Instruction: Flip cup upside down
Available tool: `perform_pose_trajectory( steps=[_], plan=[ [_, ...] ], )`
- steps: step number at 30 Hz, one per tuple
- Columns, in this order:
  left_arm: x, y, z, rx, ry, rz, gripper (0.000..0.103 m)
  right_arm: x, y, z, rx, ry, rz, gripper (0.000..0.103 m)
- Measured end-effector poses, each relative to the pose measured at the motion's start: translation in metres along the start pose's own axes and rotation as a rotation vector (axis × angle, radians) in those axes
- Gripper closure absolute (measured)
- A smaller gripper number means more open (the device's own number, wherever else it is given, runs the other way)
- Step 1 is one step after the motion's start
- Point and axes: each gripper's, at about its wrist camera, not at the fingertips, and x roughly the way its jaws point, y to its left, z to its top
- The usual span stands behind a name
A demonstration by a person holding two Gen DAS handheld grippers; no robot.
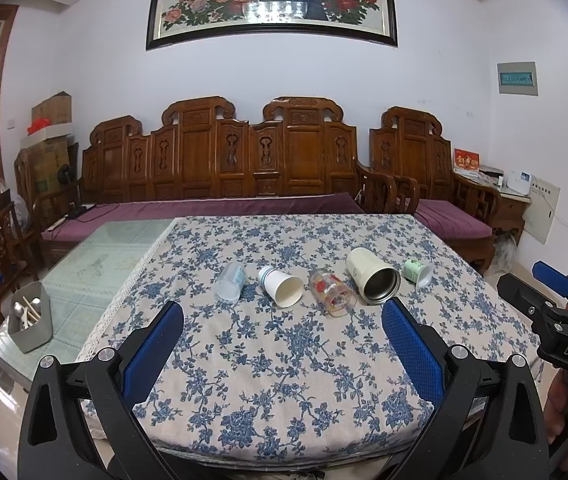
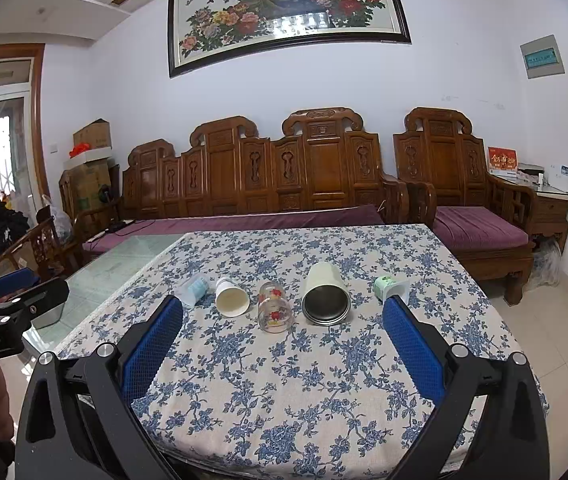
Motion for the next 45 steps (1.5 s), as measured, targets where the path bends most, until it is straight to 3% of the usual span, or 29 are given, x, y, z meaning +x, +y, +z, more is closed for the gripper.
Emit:
perform_pose_trajectory(
  steps=[29,34,45],
  plan=[
    [0.006,-0.003,-0.002,0.007,0.016,-0.005,0.008,0.005,-0.004,-0.002,0.015,0.022,0.004,0.002],
    [0.029,-0.002,-0.007,0.017,0.064,-0.006,0.008,0.021,-0.014,-0.006,0.02,0.051,0.001,0.002],
    [0.107,-0.007,-0.011,0.073,0.163,-0.046,0.008,0.103,-0.056,0.009,0.028,0.155,-0.018,0.007]
  ],
)
